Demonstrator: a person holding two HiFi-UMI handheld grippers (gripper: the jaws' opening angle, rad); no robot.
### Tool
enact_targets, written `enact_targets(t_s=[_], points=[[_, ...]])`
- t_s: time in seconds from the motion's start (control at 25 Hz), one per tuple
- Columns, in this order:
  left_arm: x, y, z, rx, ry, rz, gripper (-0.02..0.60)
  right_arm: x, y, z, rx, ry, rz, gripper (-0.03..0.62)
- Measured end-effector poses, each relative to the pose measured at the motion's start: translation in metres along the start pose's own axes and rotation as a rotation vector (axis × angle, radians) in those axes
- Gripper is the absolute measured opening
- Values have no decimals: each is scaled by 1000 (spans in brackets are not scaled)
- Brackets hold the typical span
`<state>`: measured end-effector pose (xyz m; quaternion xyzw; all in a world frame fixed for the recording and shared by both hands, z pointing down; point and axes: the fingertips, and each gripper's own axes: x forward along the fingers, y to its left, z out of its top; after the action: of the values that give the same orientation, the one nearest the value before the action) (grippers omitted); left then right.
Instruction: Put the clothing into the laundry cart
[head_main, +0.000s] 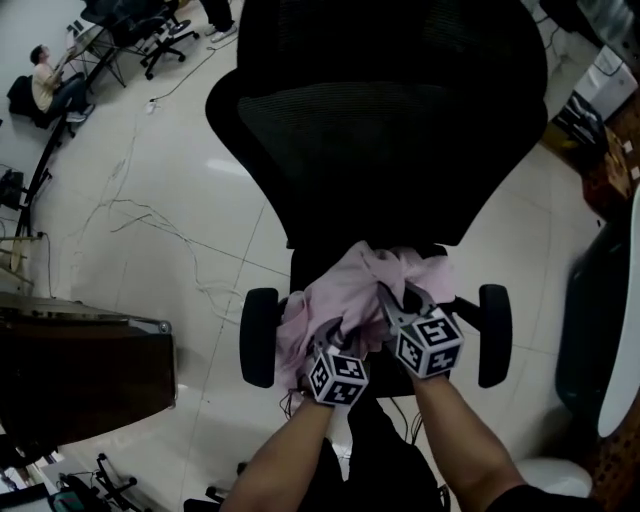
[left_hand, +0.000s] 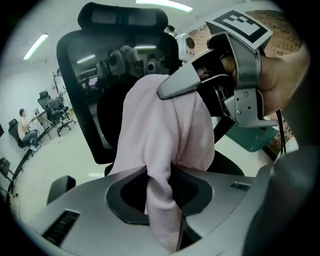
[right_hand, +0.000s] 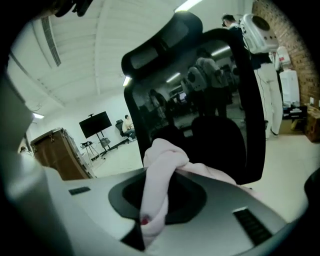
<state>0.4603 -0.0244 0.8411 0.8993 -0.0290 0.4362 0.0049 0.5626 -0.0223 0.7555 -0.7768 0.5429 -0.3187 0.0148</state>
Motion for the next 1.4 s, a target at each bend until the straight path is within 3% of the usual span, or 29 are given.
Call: enact_targets(t_s=[0.32,0.52,0.88,1.04,1.2,1.4], points=[[-131,-2,47,34,-180,17,101,-84,99,85,-90,-137,120,67],[-240,30,64,1,-346,84,100,-124,218,148,-230,-195,251,67],[-421,99,68,-30,-556,243,98,-180,416,224,-452,-325,444,67],[-492,124,57,-39,-634,336,98,-201,492,238,-490,-361,534,67],[-559,143,36,-116,-688,417,98,-221,570,241,-503,-382,635,67],[-648,178,-21,-160,-729,572,97,-240,692,222,-539,-406,803,66]])
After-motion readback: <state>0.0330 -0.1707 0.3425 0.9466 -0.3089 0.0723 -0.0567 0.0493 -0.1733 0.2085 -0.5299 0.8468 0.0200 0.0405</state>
